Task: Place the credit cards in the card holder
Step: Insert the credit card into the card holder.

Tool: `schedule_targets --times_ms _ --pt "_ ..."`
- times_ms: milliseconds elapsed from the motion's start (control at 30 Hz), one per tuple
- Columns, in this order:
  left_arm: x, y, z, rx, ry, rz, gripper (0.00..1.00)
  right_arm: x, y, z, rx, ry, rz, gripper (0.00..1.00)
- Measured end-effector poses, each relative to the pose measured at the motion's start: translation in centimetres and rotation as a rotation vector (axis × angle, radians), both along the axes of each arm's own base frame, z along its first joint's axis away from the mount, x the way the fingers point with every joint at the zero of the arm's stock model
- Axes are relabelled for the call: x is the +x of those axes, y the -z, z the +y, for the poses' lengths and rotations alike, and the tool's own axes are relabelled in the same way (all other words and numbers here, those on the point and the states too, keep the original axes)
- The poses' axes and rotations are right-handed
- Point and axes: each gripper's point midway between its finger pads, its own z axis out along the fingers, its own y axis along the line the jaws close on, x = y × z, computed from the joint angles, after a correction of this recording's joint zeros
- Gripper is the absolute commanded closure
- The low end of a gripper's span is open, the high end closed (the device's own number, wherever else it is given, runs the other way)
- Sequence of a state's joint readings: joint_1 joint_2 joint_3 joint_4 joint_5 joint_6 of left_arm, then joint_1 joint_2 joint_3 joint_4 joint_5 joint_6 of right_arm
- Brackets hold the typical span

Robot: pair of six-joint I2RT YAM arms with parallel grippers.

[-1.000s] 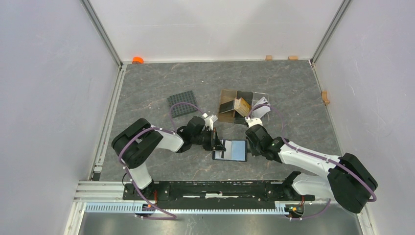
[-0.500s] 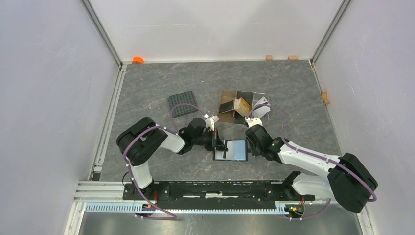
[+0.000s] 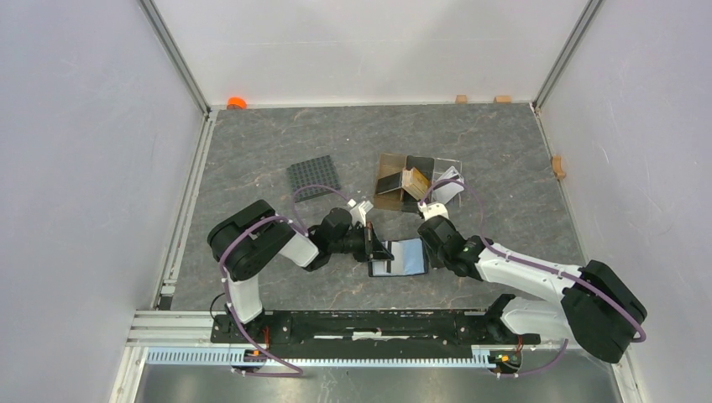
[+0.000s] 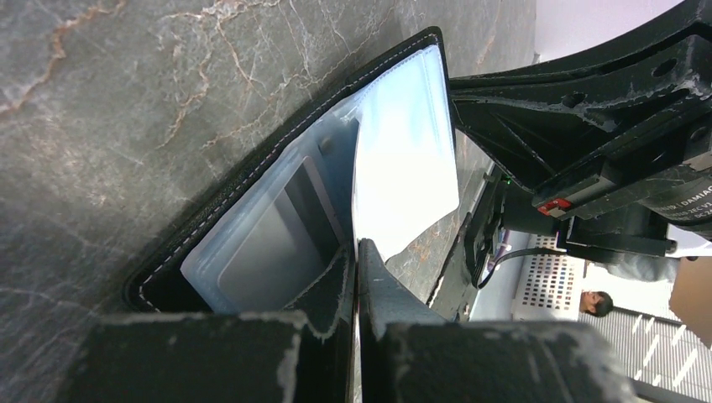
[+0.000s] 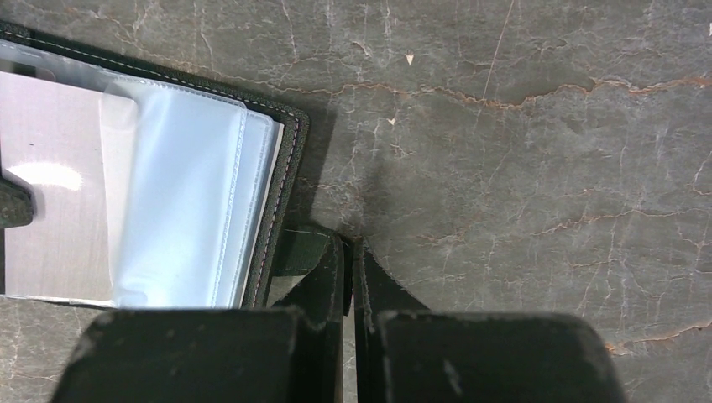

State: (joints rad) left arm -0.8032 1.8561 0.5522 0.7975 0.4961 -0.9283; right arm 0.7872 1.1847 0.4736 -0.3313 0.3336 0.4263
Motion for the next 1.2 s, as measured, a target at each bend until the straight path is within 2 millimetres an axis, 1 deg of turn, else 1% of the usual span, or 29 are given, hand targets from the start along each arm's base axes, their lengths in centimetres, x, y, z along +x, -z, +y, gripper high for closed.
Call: schedule_targets --times_ms 633,900,1200 --pt "0.63 -0.04 0.17 -0.012 -0.05 0.027 0.98 -0.07 0.03 -0.02 -0.005 0.003 -0.008 1.0" --pt "0.96 0.1 -0.42 -0.064 -0.067 0.054 0.98 -0.12 0.05 0.01 0.003 0.009 -0.021 1.0" --pt "0.66 0.04 -0.59 -0.102 -0.079 0.074 0.98 -0.15 0.05 0.06 -0.007 0.006 -0.029 1.0"
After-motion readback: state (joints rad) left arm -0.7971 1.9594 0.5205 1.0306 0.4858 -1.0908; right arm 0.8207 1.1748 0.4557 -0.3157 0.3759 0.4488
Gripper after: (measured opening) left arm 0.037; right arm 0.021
